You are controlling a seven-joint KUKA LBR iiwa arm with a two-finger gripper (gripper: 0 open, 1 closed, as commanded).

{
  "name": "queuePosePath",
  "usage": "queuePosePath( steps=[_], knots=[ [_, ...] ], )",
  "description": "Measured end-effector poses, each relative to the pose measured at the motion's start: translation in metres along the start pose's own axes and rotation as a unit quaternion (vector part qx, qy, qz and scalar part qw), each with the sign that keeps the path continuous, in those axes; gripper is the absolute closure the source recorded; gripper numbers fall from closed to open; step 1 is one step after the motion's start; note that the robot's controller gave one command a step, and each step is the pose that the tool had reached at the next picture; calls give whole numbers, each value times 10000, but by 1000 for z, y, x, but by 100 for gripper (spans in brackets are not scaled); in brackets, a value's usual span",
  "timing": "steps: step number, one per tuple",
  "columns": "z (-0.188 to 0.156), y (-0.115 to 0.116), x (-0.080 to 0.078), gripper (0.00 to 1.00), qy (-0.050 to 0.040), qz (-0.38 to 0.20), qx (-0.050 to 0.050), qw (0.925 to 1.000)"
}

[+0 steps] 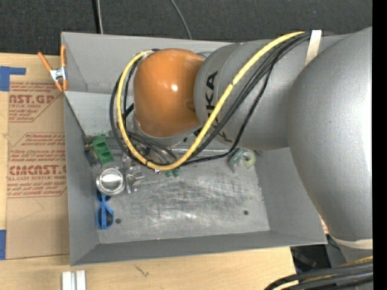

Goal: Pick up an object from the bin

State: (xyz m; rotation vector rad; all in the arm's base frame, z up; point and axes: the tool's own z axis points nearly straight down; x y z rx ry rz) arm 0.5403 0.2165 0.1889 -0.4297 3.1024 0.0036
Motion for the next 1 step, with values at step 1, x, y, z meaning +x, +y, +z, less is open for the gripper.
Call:
queuePosePath(
  steps=[1],
  knots=[
    [-50,3,2,100,16,-1890,-5,9820]
  ],
)
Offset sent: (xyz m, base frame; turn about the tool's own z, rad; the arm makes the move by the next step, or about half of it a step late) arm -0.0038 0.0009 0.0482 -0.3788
